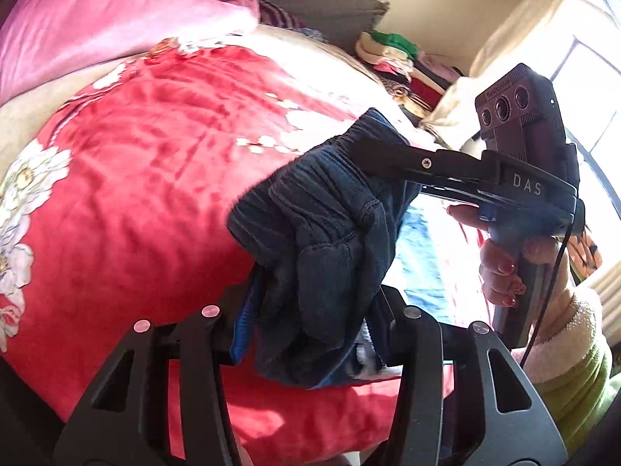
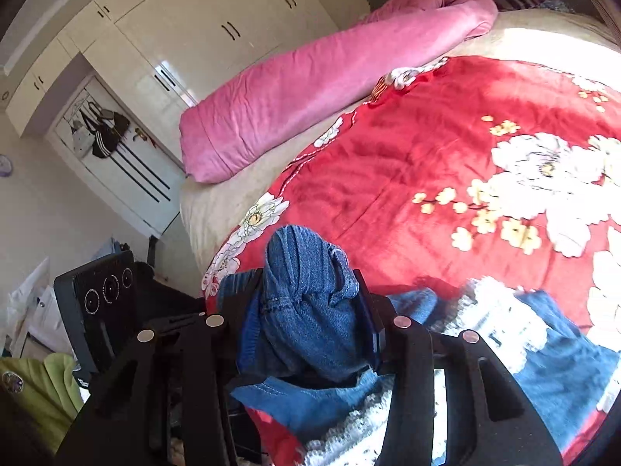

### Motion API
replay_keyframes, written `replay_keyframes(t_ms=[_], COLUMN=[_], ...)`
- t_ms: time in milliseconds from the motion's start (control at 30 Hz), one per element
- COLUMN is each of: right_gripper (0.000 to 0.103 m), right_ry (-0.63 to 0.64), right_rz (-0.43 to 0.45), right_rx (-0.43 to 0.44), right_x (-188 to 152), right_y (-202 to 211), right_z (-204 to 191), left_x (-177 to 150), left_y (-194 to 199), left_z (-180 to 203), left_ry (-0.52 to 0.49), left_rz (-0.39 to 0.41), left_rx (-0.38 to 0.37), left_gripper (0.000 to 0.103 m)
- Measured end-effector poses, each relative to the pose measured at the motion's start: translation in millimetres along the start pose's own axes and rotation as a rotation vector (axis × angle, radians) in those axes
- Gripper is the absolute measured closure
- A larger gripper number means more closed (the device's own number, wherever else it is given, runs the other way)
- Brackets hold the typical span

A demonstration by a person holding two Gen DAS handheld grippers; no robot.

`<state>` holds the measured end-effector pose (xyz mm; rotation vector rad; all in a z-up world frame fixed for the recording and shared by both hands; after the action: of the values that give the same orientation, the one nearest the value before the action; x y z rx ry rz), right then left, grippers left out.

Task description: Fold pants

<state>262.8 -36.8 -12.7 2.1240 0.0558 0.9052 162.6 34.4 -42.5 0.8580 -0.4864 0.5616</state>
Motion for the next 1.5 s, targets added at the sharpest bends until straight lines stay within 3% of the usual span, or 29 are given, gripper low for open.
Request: replay_keyframes(t_ms=[433, 833, 1100, 1267, 1500], right_gripper=[0.062, 0.062, 0.06, 0.056, 0.051], right_ry=[-0.089, -0.191, -0.231, -0.223, -0.096], right_rz=[0.096, 0.137, 0.141, 0.168, 0.215], right_rx=[-0.027, -0.069, -0.132, -0.18, -0.189], right_x=[-38.5, -77.5, -98.9, -106.1, -113.5], right_y=[61.7, 90.5, 101.6, 113.6, 128.3], right_z=[63.3, 105.4, 115.9, 105.6, 54.2], left_x=[-20.0, -52.8, -73.4, -67.1, -34.2], left_y=[-50.4, -89.4, -91.0, -57.7, -12.9], left_z=[74.3, 109.9, 130.8, 124.5, 55.8], left_ry=[-0.145, -0.21, -0.227, -0.202, -0.119], left_rz=[-0.091, -0.175, -0.221, -0.173, -0.062], left_rx=[-0.003, -0.01, -0.117, -0.16, 0.005], left_gripper=[0.064, 0.064, 0.049, 0.039, 0.034])
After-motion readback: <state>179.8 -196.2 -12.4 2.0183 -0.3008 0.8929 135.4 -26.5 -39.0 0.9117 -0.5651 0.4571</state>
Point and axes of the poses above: each gripper's, at about its wrist camera, not at the fingertips, and y roughly against the way its jaws point, z to its right, x to its top, the point moved 8 cm from there along -y, roughly the way its jaws point, and after that the axes turned 11 degrees about -x, right-handed, at the moved point
